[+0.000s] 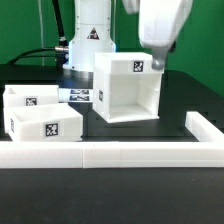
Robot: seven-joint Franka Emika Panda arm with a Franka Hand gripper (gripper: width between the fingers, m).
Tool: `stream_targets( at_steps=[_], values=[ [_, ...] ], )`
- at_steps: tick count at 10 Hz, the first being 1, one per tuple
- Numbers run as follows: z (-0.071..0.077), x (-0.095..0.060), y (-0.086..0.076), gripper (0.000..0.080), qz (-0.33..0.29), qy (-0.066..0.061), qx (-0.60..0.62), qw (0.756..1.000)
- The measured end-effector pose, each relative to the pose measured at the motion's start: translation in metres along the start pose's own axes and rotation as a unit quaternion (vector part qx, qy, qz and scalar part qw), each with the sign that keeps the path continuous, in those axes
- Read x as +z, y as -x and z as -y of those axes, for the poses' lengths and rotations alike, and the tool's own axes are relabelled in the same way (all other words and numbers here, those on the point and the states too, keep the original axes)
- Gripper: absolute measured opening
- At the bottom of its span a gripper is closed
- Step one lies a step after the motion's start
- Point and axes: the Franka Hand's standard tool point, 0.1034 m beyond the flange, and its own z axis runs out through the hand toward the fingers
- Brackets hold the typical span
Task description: Assemble drawer
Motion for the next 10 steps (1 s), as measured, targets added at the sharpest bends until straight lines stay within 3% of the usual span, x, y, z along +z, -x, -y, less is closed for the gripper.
stream_targets(
  at_steps=[1,2,4,5,8,9,10],
  values=[
    [0.003,-0.017,0.007,0.0650,-0.007,0.019,0.025,0.999],
    [0.015,-0.015,0.018,0.0650,-0.013,0.026,0.047,0.998],
    [0.047,-0.014,0.044,0.0650,-0.020,0.051,0.055,0.997],
    [0.055,-0.013,0.049,0.0650,-0.019,0.054,0.049,0.997],
    [0.053,-0.011,0.048,0.0650,-0.020,0.051,0.074,0.996],
    [0.054,-0.010,0.048,0.0650,-0.023,0.049,0.121,0.991],
    [0.058,-0.007,0.052,0.0650,-0.031,0.041,0.234,0.971]
  ],
)
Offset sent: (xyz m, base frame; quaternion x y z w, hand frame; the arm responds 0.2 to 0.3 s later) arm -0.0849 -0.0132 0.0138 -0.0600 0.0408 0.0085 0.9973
